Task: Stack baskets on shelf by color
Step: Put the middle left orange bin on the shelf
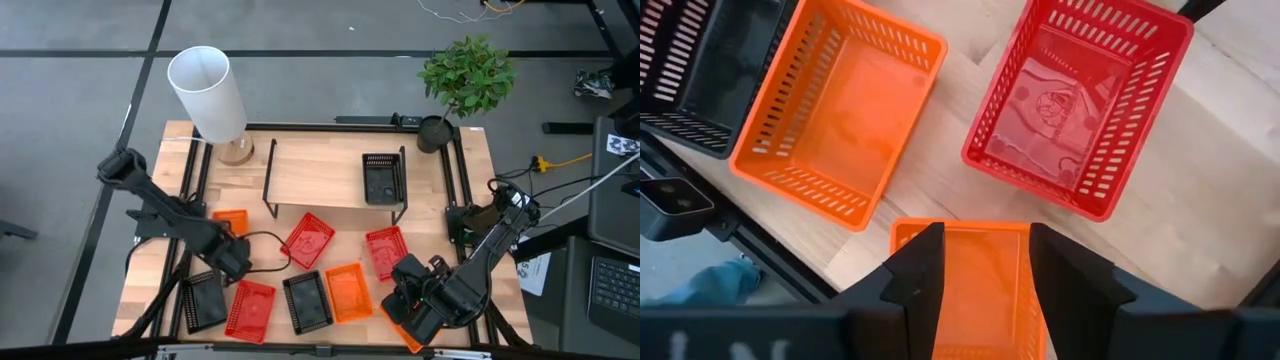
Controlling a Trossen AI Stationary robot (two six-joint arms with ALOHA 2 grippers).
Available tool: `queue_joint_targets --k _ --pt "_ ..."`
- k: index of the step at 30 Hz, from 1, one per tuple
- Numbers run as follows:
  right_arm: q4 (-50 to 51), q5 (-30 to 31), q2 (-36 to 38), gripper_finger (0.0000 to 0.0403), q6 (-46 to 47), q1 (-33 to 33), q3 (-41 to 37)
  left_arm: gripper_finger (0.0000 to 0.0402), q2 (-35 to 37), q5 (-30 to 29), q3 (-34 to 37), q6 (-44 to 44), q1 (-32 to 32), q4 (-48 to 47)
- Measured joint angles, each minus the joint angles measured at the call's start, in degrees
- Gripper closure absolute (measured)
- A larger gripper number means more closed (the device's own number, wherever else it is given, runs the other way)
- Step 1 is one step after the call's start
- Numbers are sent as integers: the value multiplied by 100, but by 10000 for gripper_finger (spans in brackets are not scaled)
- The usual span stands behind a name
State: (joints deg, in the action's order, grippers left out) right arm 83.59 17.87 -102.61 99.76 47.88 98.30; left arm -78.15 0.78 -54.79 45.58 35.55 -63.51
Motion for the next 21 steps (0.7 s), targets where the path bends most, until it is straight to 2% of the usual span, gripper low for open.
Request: queue_joint_targets --k 3,6,9,12,14,17,21 --pt "0 0 0 256 -58 0 0 401 285 -149 -841 571 68 -793" --pt "0 2 0 256 -105 0 0 401 502 -687 -1730 1120 167 -1126" --pt "-1 4 2 256 -107 0 0 401 639 -2154 -2526 1090 304 -1033" --pt "0 46 2 256 -113 0 0 401 708 -3854 -3044 496 348 -852" --pt "0 88 2 256 -146 0 0 401 701 -4434 -3240 -80 205 -680" --pt "0 192 2 256 -253 0 0 401 689 -4317 -3329 -1051 -308 -318" --pt "-4 344 2 256 -258 -21 0 401 510 -3411 -3209 -2080 -1299 381"
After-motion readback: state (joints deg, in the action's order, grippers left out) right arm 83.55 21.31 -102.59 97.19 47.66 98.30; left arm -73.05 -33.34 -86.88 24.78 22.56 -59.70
